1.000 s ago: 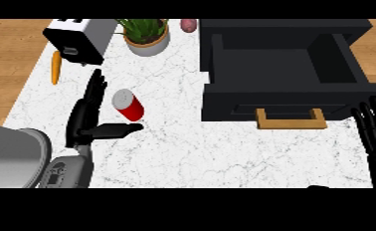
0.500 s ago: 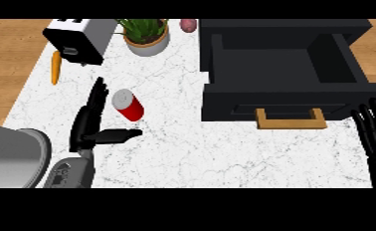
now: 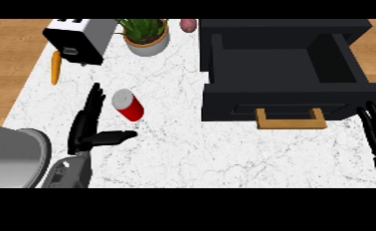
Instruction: Pick up the can, place it into the drawer and close the drawer
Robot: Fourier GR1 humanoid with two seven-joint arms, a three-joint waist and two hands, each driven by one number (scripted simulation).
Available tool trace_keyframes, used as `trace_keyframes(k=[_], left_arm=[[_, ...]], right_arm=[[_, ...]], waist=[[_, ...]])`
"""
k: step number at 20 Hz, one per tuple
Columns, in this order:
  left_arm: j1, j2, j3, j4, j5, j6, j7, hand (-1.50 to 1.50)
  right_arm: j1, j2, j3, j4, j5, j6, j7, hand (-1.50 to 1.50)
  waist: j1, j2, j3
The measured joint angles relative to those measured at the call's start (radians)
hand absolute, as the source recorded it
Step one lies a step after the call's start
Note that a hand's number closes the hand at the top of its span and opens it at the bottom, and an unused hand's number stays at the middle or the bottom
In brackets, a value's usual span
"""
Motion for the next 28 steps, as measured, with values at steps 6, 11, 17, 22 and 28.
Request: trace_keyframes(k=[6, 11, 17, 22, 28], left_arm=[[-0.058, 0.009, 0.02, 0.115, 0.014, 0.0, -0.058, -1.5], [-0.128, 0.014, 0.036, 0.243, 0.018, 0.005, -0.12, -1.5], [-0.163, 0.011, 0.032, 0.281, 0.02, 0.022, -0.118, -1.5], [-0.215, 0.01, 0.038, 0.34, 0.029, 0.026, -0.128, -1.5], [-0.292, 0.004, 0.051, 0.465, 0.031, 0.032, -0.174, -1.5]], right_arm=[[-0.009, 0.007, -0.01, 0.038, 0.009, 0.013, -0.03, -1.5], [-0.001, 0.022, -0.001, 0.024, 0.024, 0.013, -0.027, -1.5], [0.011, 0.014, -0.004, -0.012, 0.011, 0.013, 0.003, -1.5], [-0.007, 0.011, -0.017, -0.007, -0.001, 0.016, 0.013, -1.5], [0.045, 0.03, -0.011, -0.041, -0.003, 0.037, -0.009, -1.5]], waist=[[-0.001, 0.0, 0.0], [-0.002, 0.001, 0.0], [-0.002, 0.0, 0.0], [-0.003, 0.0, 0.0], [-0.008, 0.002, 0.0]])
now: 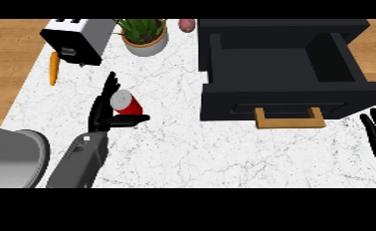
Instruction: Pick up the can, place it into the drawer and close the drawer
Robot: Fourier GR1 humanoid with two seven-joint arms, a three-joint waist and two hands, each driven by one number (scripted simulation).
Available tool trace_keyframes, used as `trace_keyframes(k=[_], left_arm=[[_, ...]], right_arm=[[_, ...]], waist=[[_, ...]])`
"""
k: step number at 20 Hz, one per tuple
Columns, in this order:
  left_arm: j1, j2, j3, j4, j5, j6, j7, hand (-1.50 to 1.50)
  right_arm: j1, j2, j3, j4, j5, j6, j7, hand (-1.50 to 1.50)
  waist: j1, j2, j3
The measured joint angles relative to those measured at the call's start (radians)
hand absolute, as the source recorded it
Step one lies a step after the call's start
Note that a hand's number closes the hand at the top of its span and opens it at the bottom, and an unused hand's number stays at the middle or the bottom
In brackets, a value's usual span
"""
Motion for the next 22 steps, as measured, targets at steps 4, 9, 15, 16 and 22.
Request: trace_keyframes(k=[4, 9, 15, 16, 22], left_arm=[[-0.044, -0.011, 0.001, 0.063, -0.004, 0.005, -0.042, -1.5], [-0.06, -0.021, -0.009, 0.059, 0.001, -0.012, -0.045, 1.5], [-0.087, -0.032, -0.008, 0.051, 0.024, -0.053, -0.04, 1.5], [-0.084, -0.045, -0.012, 0.047, 0.025, -0.053, -0.042, 1.5], [-0.079, -0.069, -0.033, -0.027, 0.043, -0.069, -0.015, 1.5]], right_arm=[[-0.007, 0.003, 0.007, 0.018, 0.004, 0.0, -0.002, -1.5], [-0.006, -0.003, 0.0, 0.0, -0.016, -0.002, 0.019, -1.5], [-0.027, -0.001, -0.006, -0.025, -0.015, -0.018, 0.057, -1.5], [-0.024, 0.003, -0.005, -0.016, -0.011, -0.018, 0.045, -1.5], [-0.01, -0.005, -0.032, -0.019, -0.044, 0.008, 0.032, -1.5]], waist=[[0.0, 0.0, 0.0], [0.002, 0.0, 0.0], [0.004, -0.001, 0.0], [0.004, -0.001, 0.0], [0.005, -0.002, 0.0]])
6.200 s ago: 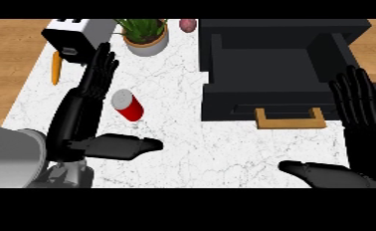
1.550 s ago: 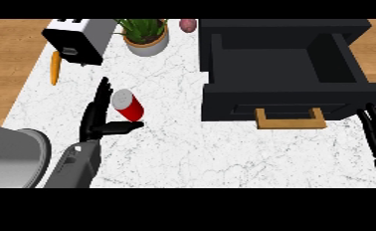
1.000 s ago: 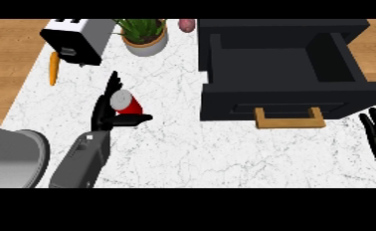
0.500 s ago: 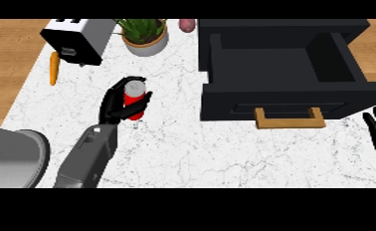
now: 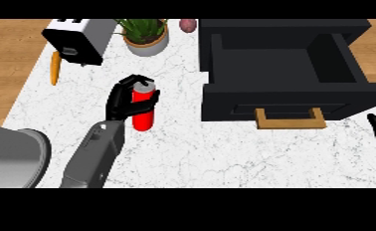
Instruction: Pick up the can, place it into the drawer and close the drawer
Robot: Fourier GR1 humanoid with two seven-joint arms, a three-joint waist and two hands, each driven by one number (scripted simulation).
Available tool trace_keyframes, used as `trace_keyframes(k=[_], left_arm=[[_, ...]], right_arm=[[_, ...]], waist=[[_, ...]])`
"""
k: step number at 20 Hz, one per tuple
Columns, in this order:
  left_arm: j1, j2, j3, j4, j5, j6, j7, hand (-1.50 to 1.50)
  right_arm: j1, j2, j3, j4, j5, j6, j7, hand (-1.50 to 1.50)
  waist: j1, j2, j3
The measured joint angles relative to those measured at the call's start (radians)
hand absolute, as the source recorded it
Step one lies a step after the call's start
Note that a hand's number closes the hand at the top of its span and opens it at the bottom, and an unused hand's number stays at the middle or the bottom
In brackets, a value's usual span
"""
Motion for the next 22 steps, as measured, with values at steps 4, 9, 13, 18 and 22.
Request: trace_keyframes(k=[4, 9, 13, 18, 22], left_arm=[[0.084, 0.023, 0.004, -0.119, 0.026, -0.001, 0.032, 1.5], [0.202, 0.063, 0.005, -0.306, 0.059, -0.013, 0.086, 1.5], [0.255, 0.048, -0.045, -0.494, 0.054, 0.016, 0.206, 1.5], [0.23, 0.047, -0.091, -0.641, 0.037, 0.043, 0.327, 1.5], [0.205, 0.016, -0.153, -0.77, -0.004, 0.1, 0.437, 1.5]], right_arm=[[0.013, 0.0, -0.01, -0.014, -0.009, -0.002, 0.002, -1.5], [0.025, 0.014, 0.017, -0.023, 0.013, -0.028, -0.005, -1.5], [0.058, 0.014, 0.016, -0.023, 0.004, -0.013, -0.041, -1.5], [0.062, 0.005, 0.003, -0.04, -0.012, -0.008, -0.025, -1.5], [0.036, 0.0, -0.012, -0.032, -0.02, -0.016, -0.01, -1.5]], waist=[[0.007, -0.002, 0.0], [0.011, -0.003, 0.0], [0.009, -0.003, 0.001], [0.006, -0.002, 0.001], [0.006, -0.002, 0.001]])
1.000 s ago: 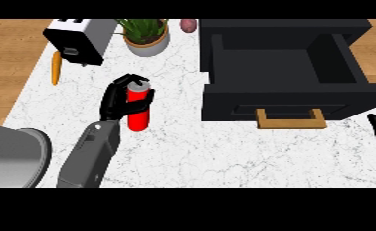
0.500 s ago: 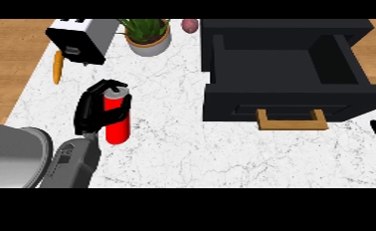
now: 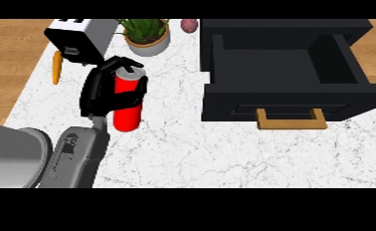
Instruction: Pick up the can, place it into the drawer and close the drawer
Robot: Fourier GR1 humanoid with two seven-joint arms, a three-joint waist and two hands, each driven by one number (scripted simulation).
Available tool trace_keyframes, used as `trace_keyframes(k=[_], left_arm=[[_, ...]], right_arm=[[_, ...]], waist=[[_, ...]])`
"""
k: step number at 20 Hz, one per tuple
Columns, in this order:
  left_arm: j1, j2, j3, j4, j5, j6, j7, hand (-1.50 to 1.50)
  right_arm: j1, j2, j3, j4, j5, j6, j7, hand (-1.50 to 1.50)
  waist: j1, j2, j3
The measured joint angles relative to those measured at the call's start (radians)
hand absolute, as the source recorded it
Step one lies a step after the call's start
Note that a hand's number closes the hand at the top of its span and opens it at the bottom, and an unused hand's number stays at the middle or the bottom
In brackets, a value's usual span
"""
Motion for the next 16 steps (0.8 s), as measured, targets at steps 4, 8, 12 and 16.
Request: trace_keyframes(k=[4, 8, 12, 16], left_arm=[[-0.086, -0.032, -0.049, -0.045, -0.034, 0.061, 0.11, 1.5], [-0.187, -0.047, -0.098, -0.061, -0.056, 0.119, 0.213, 1.5], [-0.292, -0.052, -0.147, -0.051, -0.07, 0.179, 0.286, 1.5], [-0.432, -0.055, -0.171, 0.027, -0.063, 0.238, 0.316, 1.5]], right_arm=[[-0.004, 0.001, -0.004, -0.003, -0.003, 0.004, 0.008, -1.5], [0.009, 0.005, -0.002, -0.031, -0.002, 0.006, 0.023, -1.5], [0.003, -0.006, -0.028, -0.018, -0.021, 0.017, 0.024, -1.5], [-0.013, 0.0, -0.016, -0.019, 0.002, 0.009, 0.032, -1.5]], waist=[[-0.004, 0.001, 0.0], [-0.008, 0.001, 0.0], [-0.01, 0.002, 0.0], [-0.015, 0.003, 0.0]])
